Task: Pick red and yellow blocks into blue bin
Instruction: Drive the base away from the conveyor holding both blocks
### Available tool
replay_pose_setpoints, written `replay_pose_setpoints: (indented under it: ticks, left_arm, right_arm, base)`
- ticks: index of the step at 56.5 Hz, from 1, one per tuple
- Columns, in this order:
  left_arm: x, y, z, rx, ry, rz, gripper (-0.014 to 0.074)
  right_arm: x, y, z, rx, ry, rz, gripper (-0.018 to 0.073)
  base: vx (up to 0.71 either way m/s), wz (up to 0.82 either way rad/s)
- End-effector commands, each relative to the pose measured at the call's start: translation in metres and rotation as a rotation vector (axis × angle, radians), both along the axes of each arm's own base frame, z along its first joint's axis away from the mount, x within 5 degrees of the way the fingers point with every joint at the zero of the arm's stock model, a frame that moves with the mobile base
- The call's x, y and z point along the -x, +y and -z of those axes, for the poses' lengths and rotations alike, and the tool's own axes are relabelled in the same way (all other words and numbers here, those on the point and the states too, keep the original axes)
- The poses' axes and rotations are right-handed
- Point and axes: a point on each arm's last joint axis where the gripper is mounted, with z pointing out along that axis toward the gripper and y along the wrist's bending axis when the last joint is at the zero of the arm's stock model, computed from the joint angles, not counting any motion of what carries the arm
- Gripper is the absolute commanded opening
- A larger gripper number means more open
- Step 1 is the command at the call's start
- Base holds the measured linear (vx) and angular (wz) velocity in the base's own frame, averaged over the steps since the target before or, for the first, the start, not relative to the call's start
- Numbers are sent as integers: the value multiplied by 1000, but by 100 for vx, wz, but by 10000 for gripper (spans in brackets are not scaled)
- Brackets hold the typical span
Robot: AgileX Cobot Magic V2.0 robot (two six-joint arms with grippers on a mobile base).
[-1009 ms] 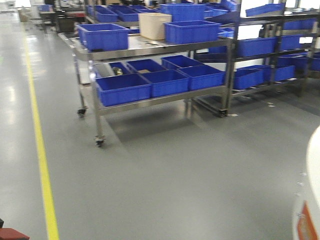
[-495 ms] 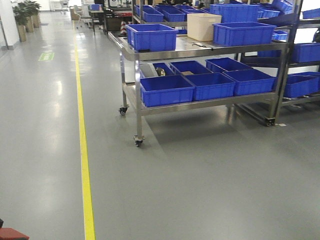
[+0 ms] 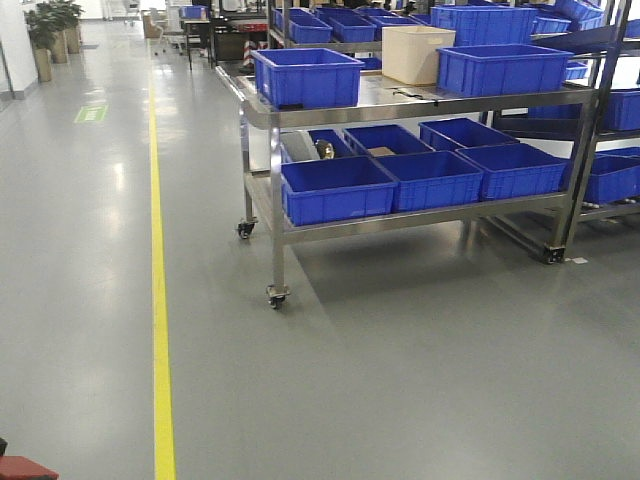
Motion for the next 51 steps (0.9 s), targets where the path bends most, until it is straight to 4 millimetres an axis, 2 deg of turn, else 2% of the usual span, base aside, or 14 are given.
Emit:
replay_pose_setpoints:
  ticks: [1,51]
  left_arm:
    - [-1,-1,-14,54,-79,6,235]
    - [0,-1,-13,49,-72,6,235]
  right_arm:
    - [-3,1,-13,-33,-83,7,297]
    - [-2,1,-13,-32,-81,6,297]
  base:
    - [36,-15]
    - [41,-19]
